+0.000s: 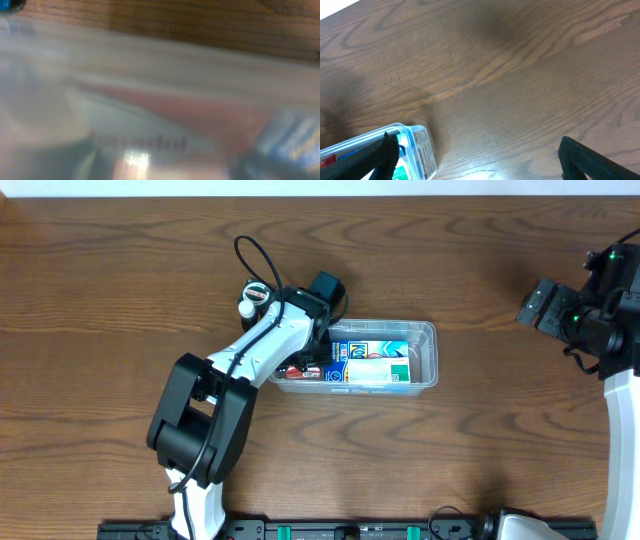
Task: Pack container
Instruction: 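Lower the red box upright into the container beside the blue box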
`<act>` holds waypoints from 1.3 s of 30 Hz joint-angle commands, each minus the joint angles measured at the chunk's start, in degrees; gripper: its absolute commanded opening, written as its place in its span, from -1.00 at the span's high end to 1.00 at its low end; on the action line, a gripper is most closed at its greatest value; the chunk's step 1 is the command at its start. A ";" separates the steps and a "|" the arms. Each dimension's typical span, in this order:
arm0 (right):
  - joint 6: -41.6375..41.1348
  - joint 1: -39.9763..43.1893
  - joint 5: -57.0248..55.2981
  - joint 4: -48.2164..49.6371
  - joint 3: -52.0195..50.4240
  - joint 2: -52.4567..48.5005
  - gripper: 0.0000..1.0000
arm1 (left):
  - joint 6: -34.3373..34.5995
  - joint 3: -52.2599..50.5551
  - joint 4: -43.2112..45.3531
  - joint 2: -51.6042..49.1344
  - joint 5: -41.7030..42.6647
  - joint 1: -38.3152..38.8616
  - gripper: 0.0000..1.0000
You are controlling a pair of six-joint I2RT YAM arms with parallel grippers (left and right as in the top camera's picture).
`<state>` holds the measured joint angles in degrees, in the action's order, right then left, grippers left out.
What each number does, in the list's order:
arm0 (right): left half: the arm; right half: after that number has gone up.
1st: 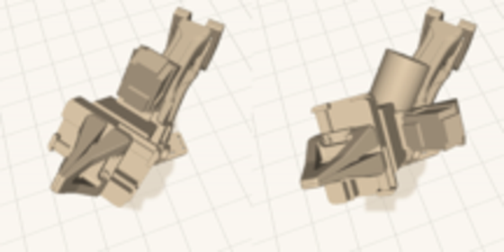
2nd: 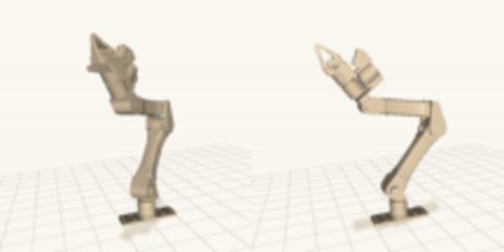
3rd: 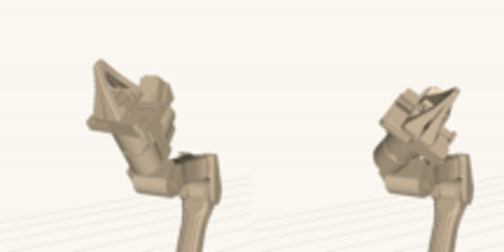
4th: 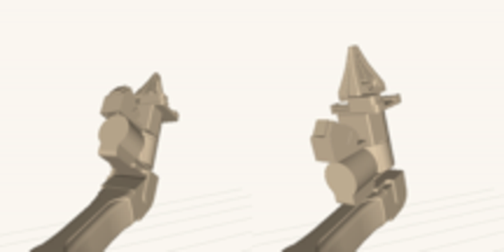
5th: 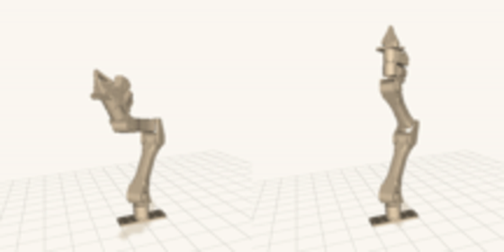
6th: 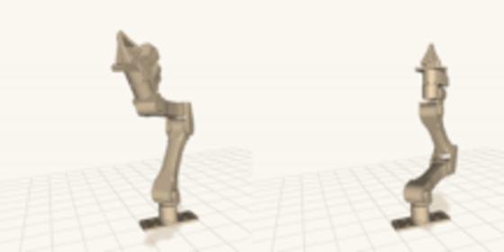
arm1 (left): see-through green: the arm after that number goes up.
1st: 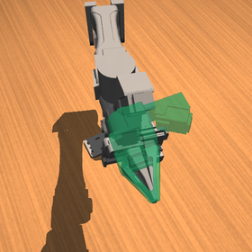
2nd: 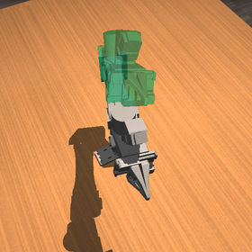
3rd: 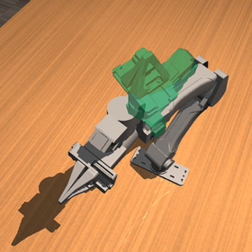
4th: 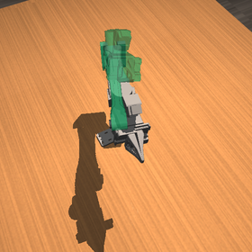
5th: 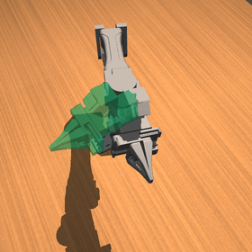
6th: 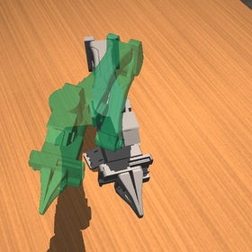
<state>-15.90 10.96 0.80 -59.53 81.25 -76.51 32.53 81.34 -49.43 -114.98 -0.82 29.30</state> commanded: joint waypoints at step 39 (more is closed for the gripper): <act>-0.11 0.44 -0.37 -0.09 0.46 -0.26 -0.98 | -4.42 -0.87 1.97 -2.69 8.57 -0.24 -0.66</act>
<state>-15.90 10.96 0.80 -59.53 81.28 -76.51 28.45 81.34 -46.37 -115.04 5.72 28.97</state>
